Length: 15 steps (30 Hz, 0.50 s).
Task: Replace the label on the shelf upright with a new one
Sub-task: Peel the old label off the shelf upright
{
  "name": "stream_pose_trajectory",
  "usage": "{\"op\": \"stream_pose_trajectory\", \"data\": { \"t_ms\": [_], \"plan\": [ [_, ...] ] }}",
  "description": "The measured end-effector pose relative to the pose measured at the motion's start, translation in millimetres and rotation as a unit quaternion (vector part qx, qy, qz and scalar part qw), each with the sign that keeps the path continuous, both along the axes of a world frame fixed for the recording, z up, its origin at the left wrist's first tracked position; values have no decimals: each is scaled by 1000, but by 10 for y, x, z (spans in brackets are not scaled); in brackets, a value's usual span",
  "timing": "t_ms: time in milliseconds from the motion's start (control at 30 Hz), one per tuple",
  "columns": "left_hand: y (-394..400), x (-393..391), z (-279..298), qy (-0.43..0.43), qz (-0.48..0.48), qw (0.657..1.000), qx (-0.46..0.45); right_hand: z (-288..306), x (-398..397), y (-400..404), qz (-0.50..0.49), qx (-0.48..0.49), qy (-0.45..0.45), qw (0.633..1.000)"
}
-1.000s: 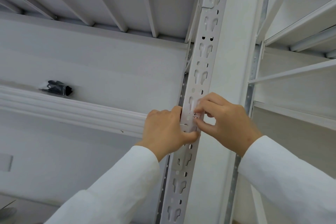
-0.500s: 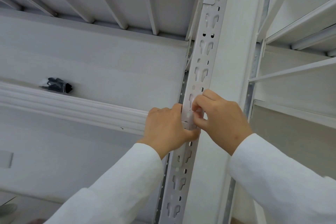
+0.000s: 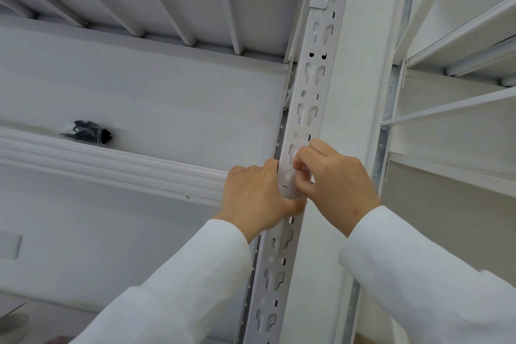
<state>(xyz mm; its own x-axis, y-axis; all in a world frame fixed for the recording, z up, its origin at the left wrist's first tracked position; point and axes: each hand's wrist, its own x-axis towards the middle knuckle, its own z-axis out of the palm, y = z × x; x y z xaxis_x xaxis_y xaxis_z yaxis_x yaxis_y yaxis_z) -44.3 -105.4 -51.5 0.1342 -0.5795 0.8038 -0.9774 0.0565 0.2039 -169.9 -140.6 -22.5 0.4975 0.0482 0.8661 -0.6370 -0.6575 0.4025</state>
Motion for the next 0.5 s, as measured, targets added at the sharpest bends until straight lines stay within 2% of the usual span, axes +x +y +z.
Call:
{"op": "stream_pose_trajectory", "data": {
  "t_ms": [133, 267, 367, 500],
  "plan": [
    [11, 12, 9, -4, -3, 1000, 0, 5, -46, -6, 32, 31, -6, 999],
    [24, 22, 22, -2, -18, 1000, 6, 39, -218, -43, 107, 169, -59, 978],
    [18, 17, 11, -5, -17, 1000, 0, 22, -281, -42, 86, 215, -79, 969],
    [2, 20, 5, -11, -13, 1000, 3, 77, -213, -5, 34, 200, -35, 979]
  ]
}}
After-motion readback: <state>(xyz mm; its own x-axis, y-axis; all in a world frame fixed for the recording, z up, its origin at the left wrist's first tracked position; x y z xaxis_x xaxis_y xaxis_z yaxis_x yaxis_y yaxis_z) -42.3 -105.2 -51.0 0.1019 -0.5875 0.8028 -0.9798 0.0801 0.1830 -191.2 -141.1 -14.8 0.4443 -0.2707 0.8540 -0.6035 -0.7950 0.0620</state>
